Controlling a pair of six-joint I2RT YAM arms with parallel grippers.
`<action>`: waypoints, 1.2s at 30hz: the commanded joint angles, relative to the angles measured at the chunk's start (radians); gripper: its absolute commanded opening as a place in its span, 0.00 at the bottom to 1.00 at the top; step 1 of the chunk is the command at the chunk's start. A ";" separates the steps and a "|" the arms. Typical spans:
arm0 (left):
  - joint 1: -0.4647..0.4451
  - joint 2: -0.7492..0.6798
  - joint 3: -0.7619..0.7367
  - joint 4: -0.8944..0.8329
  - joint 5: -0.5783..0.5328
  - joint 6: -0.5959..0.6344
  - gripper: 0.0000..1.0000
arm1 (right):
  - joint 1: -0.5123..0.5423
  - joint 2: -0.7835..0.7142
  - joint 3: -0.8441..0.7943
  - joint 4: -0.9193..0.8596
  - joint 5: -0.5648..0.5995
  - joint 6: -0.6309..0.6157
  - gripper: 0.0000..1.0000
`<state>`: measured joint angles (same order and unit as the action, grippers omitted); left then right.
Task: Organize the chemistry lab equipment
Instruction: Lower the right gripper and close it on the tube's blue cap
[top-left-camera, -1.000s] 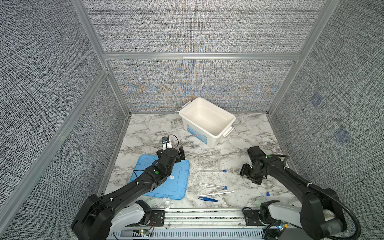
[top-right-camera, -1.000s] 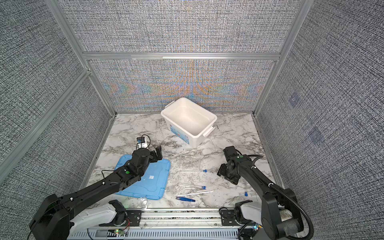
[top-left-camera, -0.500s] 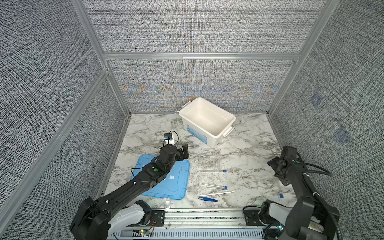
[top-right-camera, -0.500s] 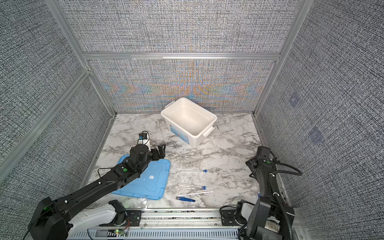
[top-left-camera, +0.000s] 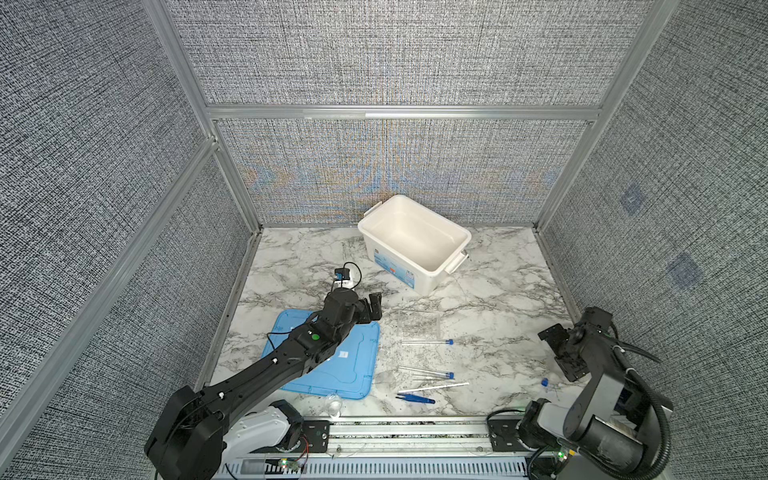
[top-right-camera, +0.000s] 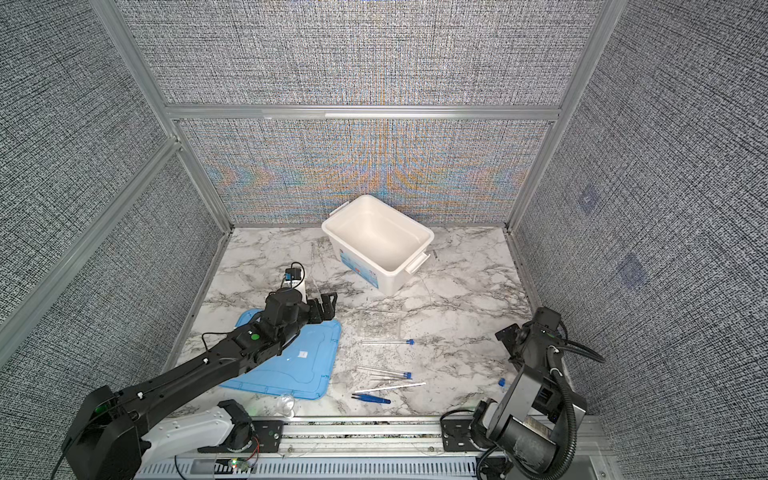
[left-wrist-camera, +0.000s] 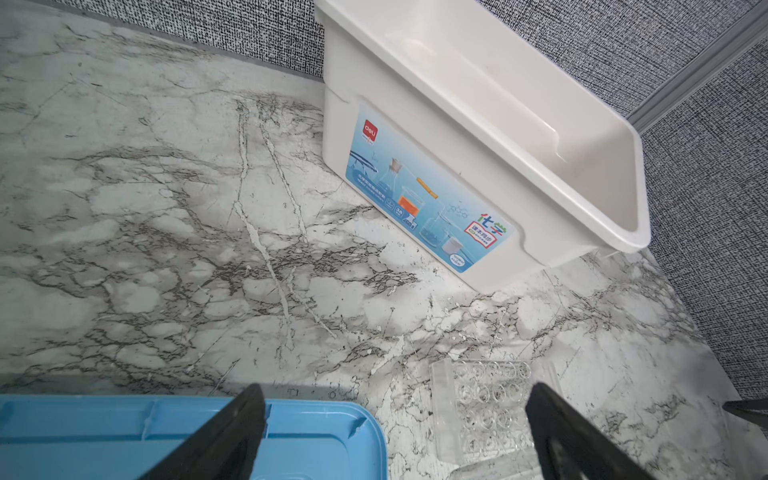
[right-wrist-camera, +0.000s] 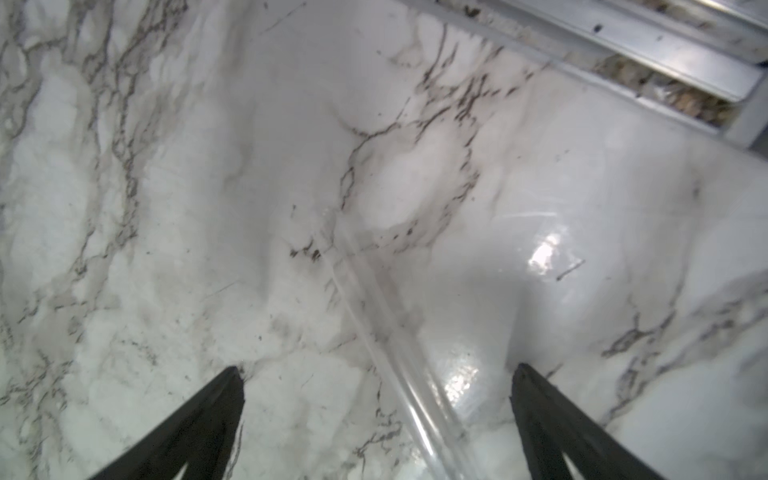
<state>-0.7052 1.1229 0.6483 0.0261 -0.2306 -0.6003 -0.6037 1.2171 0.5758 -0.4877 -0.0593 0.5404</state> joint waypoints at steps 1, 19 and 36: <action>0.001 -0.001 -0.003 0.013 -0.015 0.003 0.99 | 0.003 -0.017 -0.018 -0.030 -0.089 -0.033 0.99; 0.000 0.061 -0.013 0.038 -0.025 -0.016 0.99 | 0.193 0.112 0.054 -0.162 -0.104 0.026 0.51; 0.001 -0.043 -0.177 0.125 -0.144 -0.017 0.99 | 0.419 0.275 0.176 -0.280 -0.105 0.048 0.48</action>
<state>-0.7052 1.0855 0.4706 0.1074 -0.3378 -0.6548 -0.2039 1.4666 0.7517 -0.6975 -0.1547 0.5640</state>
